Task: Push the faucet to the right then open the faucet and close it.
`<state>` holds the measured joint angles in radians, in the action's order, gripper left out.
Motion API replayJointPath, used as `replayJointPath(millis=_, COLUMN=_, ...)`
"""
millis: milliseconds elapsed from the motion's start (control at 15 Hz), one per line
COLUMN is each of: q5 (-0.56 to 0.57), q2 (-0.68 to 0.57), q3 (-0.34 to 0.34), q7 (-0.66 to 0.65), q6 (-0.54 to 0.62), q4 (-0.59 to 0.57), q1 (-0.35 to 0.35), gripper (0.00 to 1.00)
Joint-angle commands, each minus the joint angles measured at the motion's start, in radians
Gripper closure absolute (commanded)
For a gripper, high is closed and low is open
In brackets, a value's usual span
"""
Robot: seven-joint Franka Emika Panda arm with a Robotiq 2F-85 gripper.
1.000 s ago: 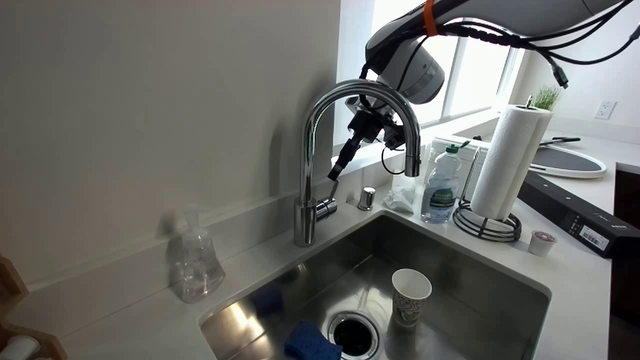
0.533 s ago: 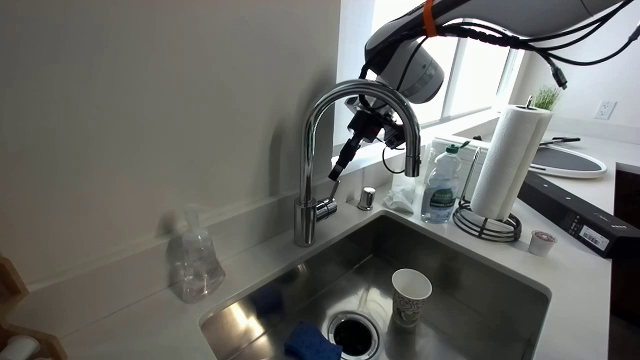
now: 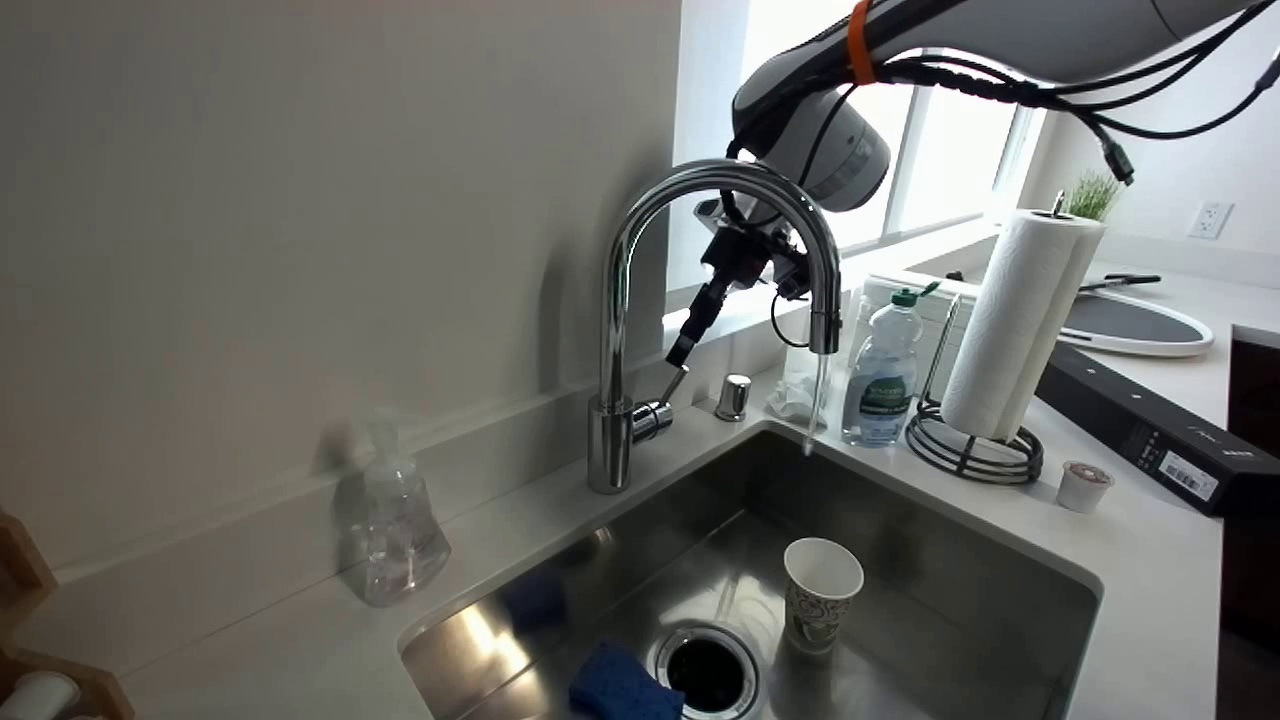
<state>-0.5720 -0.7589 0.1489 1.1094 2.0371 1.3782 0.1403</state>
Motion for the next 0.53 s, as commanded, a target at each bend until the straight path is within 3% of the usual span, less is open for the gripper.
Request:
replayJointPath(millis=0, q5=-0.015, q2=-0.006, q3=0.042, q7=0.012, q6=-0.011, q4=-0.013, q1=0.036, gripper=1.00)
replayJointPath(millis=200, q5=-0.024, q2=0.013, q3=0.047, q7=-0.003, q6=0.018, q4=-0.011, q1=0.042, gripper=1.00)
replayJointPath(millis=467, q5=0.062, q2=0.025, q3=0.002, q7=-0.103, q6=-0.017, q4=-0.011, q1=0.018, gripper=1.00)
